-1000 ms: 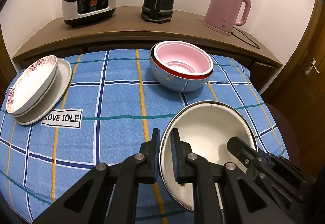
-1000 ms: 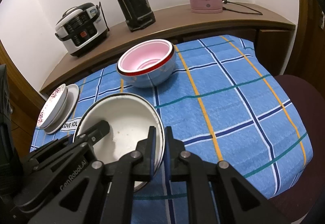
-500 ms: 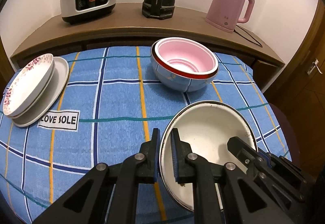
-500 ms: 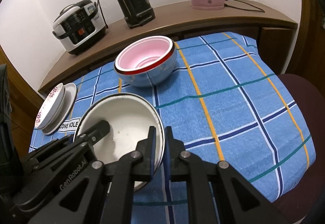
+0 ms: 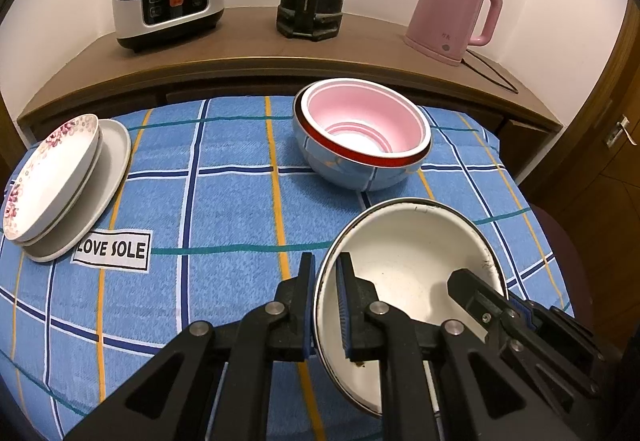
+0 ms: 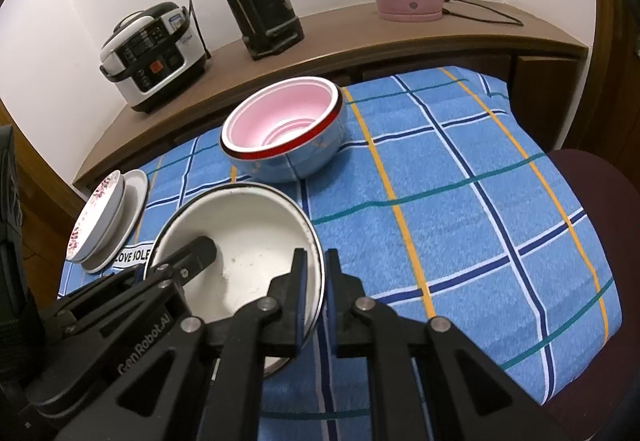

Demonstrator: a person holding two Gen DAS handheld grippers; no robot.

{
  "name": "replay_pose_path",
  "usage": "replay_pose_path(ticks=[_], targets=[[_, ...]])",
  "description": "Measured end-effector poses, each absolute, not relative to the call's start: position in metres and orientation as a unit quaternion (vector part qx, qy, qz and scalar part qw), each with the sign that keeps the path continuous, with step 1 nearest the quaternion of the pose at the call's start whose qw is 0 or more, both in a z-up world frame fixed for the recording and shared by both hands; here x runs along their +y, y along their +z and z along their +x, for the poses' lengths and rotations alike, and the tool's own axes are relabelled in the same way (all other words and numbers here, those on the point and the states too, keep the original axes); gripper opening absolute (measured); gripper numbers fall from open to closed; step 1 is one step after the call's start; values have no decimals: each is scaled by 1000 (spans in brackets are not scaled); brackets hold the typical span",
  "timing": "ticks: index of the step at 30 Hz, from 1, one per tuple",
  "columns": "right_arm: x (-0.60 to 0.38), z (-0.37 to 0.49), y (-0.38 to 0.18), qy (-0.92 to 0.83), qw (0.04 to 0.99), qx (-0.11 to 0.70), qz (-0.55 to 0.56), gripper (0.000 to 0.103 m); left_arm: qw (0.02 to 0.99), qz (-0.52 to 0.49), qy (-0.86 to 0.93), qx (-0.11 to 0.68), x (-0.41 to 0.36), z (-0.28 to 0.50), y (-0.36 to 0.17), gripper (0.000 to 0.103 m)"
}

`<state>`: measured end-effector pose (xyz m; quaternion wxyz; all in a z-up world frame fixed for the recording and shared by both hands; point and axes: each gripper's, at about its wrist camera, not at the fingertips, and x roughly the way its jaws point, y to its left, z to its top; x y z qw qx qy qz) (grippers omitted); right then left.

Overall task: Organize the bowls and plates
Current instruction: 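Carry the white enamel bowl toward the nested bowls with both grippers, then lower the white enamel bowl into the pink and steel bowls with both grippers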

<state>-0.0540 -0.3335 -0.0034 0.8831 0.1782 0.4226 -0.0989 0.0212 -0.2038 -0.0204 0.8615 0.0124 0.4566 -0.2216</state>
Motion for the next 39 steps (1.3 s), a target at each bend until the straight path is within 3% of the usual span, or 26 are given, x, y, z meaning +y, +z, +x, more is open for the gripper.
replay_pose_path(ticks=[39], targets=[[-336, -43, 12, -98, 892, 409, 162, 8, 869, -3, -227, 440, -202, 32, -3, 12]])
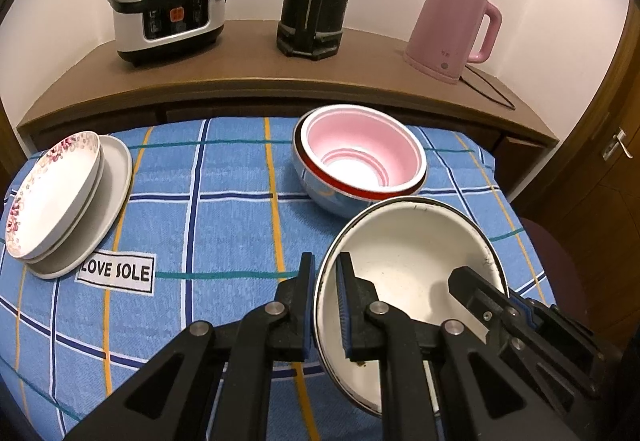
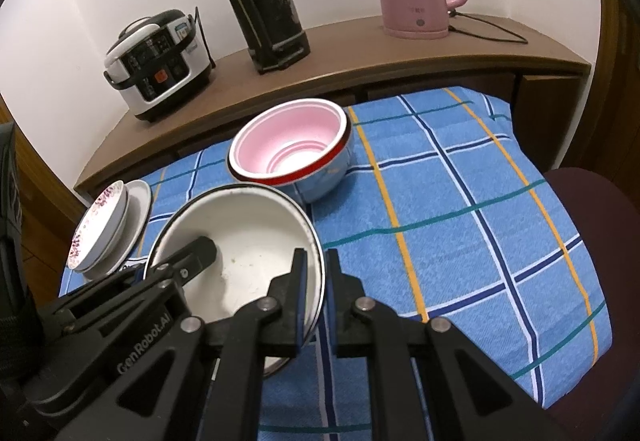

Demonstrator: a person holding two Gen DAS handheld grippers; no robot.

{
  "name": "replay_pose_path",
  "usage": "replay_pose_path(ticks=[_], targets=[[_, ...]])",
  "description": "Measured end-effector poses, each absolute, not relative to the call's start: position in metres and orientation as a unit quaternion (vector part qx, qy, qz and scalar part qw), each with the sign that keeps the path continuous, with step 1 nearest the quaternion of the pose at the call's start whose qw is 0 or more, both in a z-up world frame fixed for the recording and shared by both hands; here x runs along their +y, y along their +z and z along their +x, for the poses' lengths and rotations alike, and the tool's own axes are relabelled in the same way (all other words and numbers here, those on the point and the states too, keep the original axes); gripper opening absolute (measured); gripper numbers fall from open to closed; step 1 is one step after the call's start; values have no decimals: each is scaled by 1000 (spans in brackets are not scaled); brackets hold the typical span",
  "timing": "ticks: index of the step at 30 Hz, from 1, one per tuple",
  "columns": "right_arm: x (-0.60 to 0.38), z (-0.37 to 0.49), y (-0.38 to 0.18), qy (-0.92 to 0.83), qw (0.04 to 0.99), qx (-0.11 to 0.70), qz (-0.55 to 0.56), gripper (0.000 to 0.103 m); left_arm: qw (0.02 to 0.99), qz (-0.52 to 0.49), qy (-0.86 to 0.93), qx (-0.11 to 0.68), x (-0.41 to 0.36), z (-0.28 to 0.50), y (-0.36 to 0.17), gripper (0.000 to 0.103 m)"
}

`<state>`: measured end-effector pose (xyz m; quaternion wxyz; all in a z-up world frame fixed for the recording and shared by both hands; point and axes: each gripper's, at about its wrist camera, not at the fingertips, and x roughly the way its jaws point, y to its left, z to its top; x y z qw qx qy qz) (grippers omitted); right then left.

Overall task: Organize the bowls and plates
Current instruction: 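Lower the white enamel bowl into the pink and steel bowls with both grippers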

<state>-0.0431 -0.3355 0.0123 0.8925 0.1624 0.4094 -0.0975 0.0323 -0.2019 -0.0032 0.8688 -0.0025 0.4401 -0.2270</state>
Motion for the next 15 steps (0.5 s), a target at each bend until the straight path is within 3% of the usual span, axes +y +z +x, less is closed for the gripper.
replay_pose_path(ticks=[15], targets=[[-349, -16, 46, -100, 911, 373, 144, 8, 883, -8, -233, 407, -221, 63, 31, 12]])
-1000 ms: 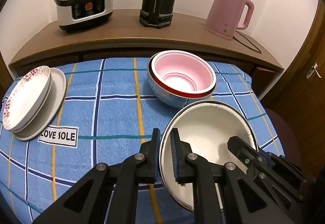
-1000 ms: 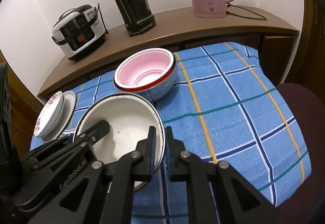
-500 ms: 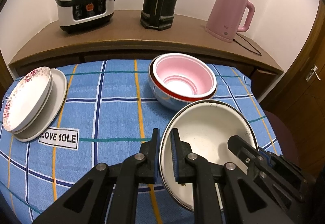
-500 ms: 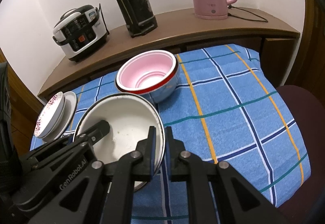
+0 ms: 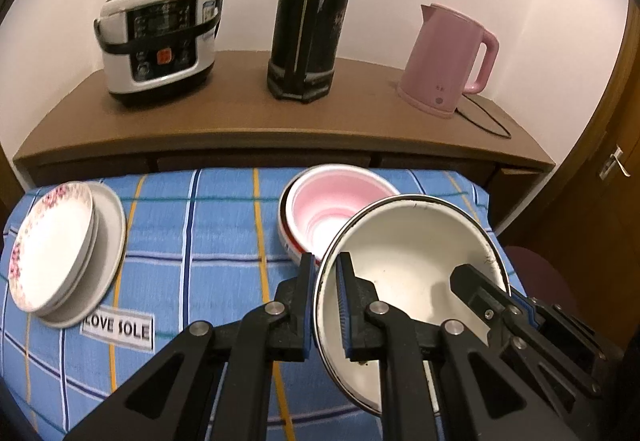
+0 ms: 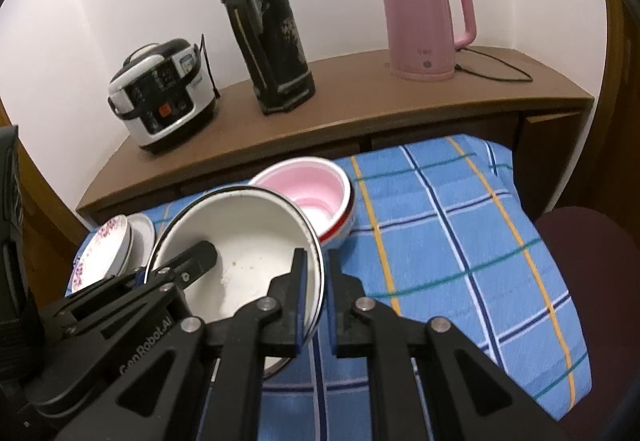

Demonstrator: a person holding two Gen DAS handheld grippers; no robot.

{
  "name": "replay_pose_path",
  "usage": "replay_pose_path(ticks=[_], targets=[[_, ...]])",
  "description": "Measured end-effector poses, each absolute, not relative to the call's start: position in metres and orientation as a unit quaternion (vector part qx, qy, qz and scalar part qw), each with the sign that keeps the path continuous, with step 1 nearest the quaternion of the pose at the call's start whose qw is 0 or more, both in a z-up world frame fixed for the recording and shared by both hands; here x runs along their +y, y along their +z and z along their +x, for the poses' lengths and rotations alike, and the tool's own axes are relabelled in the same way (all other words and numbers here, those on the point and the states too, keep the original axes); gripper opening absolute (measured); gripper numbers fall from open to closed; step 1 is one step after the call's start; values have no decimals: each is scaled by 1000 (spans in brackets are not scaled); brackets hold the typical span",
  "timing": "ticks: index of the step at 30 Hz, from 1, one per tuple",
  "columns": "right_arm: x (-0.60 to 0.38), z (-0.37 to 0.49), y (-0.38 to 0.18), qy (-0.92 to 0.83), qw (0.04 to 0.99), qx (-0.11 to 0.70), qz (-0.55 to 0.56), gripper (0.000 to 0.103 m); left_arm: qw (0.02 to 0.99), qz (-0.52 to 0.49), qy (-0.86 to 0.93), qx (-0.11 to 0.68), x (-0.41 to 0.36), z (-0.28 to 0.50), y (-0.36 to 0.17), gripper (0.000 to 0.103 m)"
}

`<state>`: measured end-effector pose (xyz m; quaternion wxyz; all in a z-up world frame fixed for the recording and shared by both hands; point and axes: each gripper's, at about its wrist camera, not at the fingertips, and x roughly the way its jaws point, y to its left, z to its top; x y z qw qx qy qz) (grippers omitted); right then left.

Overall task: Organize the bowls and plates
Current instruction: 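Lower the white enamel bowl into the pink and steel bowls with both grippers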

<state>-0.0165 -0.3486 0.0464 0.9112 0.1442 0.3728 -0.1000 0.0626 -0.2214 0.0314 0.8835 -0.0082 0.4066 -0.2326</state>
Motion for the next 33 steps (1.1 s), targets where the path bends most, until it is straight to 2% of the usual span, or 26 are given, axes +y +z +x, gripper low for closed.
replay_pose_path(ticks=[10, 33], targets=[[-370, 19, 53, -100, 914, 364, 151, 8, 882, -22, -228, 412, -240, 103, 32, 12], [-404, 88, 7, -96, 898, 403, 150, 8, 866, -30, -214, 450, -265, 165, -13, 12]])
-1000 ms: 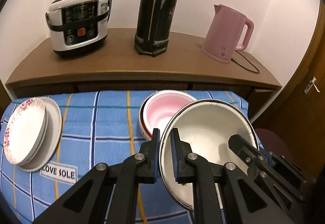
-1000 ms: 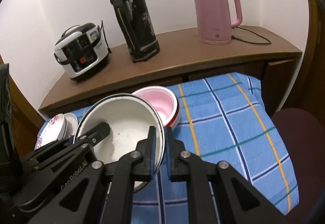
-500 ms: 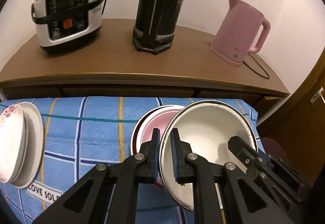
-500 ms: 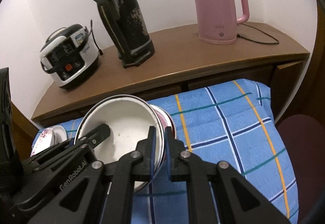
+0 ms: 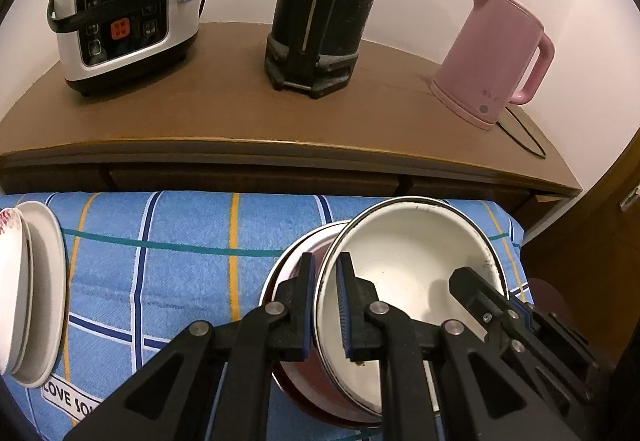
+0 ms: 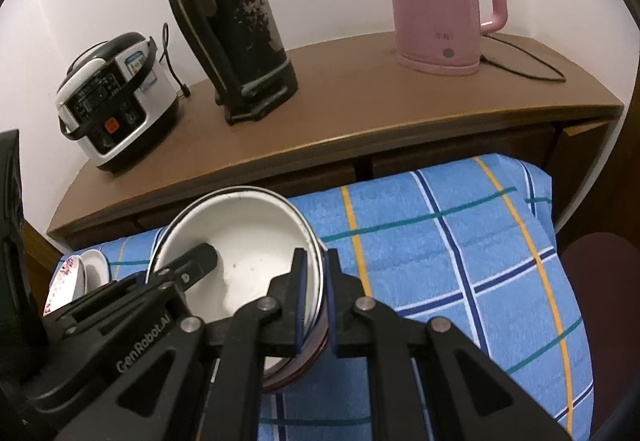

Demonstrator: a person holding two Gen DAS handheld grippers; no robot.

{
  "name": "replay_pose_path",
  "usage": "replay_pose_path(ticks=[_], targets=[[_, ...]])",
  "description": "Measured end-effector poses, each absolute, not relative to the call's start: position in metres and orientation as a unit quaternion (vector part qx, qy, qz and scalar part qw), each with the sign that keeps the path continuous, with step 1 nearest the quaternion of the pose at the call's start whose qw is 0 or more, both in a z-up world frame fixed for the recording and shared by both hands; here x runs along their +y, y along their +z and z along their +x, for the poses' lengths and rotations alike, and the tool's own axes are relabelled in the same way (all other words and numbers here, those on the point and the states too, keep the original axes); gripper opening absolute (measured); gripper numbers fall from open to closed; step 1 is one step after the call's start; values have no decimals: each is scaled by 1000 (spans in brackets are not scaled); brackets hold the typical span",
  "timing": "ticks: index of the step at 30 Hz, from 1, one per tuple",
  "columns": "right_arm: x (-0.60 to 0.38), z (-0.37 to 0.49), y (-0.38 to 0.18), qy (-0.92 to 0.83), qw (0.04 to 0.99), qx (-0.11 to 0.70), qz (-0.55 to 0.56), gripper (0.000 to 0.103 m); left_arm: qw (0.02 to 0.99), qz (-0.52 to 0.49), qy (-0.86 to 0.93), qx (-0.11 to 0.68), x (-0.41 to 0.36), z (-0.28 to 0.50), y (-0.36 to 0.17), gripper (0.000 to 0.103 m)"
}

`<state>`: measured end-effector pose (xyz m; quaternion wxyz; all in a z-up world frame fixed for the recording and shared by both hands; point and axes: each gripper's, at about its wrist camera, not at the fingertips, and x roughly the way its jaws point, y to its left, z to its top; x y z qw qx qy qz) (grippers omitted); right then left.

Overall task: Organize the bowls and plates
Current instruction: 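Lower the white enamel bowl into the pink and steel bowls with both grippers, then open both grippers and regrip the rim of the nested bowl stack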

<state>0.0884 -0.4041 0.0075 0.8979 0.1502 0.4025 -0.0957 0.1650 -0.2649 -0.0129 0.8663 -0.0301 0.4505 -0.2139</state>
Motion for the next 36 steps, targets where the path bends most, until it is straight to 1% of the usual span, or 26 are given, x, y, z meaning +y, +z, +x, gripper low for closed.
replay_pose_path(ticks=[11, 14, 18, 24, 29, 30, 32, 34, 36], targets=[[-402, 98, 11, -84, 897, 412, 135, 9, 857, -50, -216, 465, -261, 175, -10, 12], [-404, 96, 24, -78, 902, 401, 141, 10, 870, -38, -222, 438, -261, 169, 6, 12], [-395, 95, 41, -73, 909, 393, 117, 10, 873, -34, -216, 435, -255, 167, 9, 12], [-392, 98, 23, -63, 897, 419, 126, 9, 865, -21, -206, 458, -257, 167, -12, 12], [-396, 98, 11, -68, 893, 426, 130, 10, 868, -10, -208, 450, -264, 165, -14, 12], [-399, 98, 10, -66, 892, 425, 136, 12, 868, -8, -208, 451, -264, 165, -15, 12], [-402, 96, 8, -67, 892, 424, 144, 12, 867, -4, -207, 453, -266, 164, -17, 12], [-404, 95, 7, -72, 893, 419, 149, 17, 868, 2, -206, 451, -267, 164, -17, 12], [-406, 94, 5, -75, 892, 418, 155, 27, 869, 7, -206, 450, -268, 165, -17, 12]])
